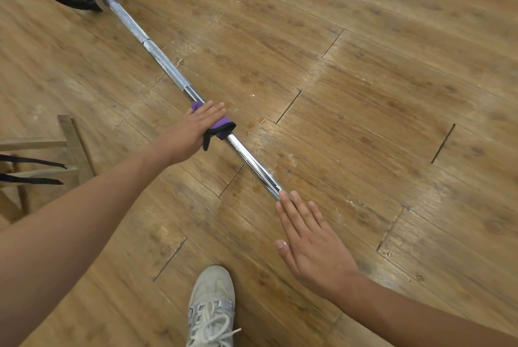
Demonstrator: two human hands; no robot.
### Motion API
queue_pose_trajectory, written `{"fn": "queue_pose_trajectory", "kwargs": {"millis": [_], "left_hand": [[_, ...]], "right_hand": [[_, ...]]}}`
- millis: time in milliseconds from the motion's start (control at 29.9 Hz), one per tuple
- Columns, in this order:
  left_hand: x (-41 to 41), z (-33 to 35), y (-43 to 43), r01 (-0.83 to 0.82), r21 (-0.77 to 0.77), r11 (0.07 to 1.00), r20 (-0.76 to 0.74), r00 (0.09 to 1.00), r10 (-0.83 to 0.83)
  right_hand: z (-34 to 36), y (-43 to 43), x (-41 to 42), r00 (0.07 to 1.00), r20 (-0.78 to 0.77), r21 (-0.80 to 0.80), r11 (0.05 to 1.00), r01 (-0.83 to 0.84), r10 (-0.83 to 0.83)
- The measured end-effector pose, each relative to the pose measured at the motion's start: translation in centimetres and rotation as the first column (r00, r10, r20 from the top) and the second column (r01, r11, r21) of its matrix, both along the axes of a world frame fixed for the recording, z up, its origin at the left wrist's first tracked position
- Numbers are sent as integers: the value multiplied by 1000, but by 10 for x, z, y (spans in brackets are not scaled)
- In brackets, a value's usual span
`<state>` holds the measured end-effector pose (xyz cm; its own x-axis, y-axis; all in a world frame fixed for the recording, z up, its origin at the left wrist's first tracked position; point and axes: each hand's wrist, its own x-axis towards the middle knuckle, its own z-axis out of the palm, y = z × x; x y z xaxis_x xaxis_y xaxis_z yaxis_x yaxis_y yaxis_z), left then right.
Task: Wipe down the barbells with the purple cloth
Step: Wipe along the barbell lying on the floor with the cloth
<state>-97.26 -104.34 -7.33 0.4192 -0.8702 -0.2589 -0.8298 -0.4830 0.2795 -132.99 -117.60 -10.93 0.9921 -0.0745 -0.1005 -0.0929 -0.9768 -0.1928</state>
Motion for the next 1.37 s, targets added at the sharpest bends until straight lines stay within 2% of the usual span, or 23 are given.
{"fn": "queue_pose_trajectory", "kwargs": {"millis": [100,234,268,368,435,569,736,903,1037,1238,1372], "left_hand": [[8,4,-10,-54,11,998,36,998,53],[-6,-4,-15,85,-7,996,34,996,-85],[-5,-4,-13,78,-22,997,13,997,-78],[18,1,-7,-96,-28,995,-13,995,95],[24,5,-9,-140,-13,990,-12,990,140],[-2,5,-20,-17,-18,1000,-63,998,16],[18,5,-28,-70,-11,997,-37,997,70],[0,-3,-48,63,-34,997,-67,996,-65],[11,3,-64,-81,-32,996,-10,997,81],[0,-6,-83,37,-8,999,-15,999,-37],[19,8,-103,-29,93,995,-26,999,31]], "right_hand": [[0,-5,0,1000,-2,-16,1000,-13,13],[0,-11,1,1000,-7,-16,1000,-11,11],[0,-12,1,1000,-7,-21,1000,-7,7],[1,-17,1,1000,-8,-36,999,-10,10],[1,-21,1,1000,-8,-40,999,-11,10],[-2,-29,2,1000,-14,-35,999,-6,6],[-2,-39,3,1000,-27,-28,1000,-6,6],[-4,-50,5,1000,-24,-17,1000,9,-9],[-3,-59,5,1000,-5,-27,1000,7,-7],[-3,-72,6,1000,-12,-8,1000,5,-5],[-4,-82,6,1000,-17,5,1000,-2,2]]}}
